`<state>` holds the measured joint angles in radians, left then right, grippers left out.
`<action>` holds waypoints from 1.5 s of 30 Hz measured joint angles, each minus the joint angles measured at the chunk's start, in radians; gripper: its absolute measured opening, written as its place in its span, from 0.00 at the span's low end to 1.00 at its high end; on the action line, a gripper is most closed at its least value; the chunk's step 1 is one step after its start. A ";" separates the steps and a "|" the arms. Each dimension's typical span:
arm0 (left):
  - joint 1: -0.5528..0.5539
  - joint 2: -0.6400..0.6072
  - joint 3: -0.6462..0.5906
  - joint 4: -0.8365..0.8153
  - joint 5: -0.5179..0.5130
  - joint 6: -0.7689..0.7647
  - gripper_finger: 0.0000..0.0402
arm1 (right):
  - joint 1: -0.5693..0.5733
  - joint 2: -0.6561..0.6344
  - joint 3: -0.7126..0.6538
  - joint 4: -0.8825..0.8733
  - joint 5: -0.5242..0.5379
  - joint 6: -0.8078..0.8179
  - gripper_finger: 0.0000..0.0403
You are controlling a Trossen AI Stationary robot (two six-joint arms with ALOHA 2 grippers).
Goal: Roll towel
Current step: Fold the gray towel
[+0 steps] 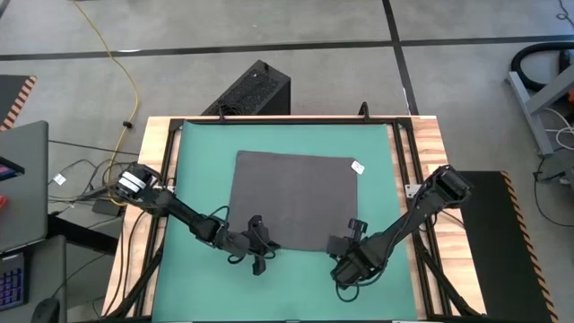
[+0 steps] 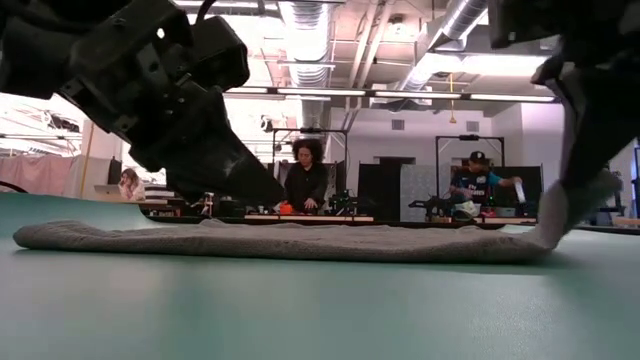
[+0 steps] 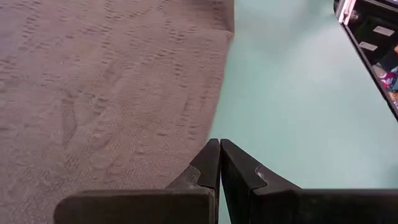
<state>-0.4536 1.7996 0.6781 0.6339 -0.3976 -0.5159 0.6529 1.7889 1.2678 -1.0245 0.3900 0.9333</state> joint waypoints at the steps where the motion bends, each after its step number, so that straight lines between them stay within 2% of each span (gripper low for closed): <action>1: 0.001 0.003 0.000 0.003 -0.006 0.000 0.00 | -0.003 0.000 0.005 0.000 0.003 0.000 0.01; 10: 0.021 0.100 0.046 0.028 0.006 0.022 0.00 | -0.009 -0.001 0.019 -0.001 0.011 -0.002 0.01; 15: 0.025 0.102 0.101 -0.011 -0.002 0.068 0.00 | -0.005 -0.001 0.020 0.008 0.008 0.001 0.01; 32: 0.036 0.102 0.103 -0.082 -0.024 0.089 0.00 | -0.005 -0.001 0.020 0.003 0.004 0.000 0.01; 45: 0.034 0.164 0.106 -0.007 0.025 0.080 0.00 | -0.003 -0.001 0.019 -0.020 0.003 0.000 0.01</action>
<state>-0.4192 1.9638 0.7843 0.6271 -0.3724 -0.4361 0.6495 1.7878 1.2873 -1.0441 0.3934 0.9333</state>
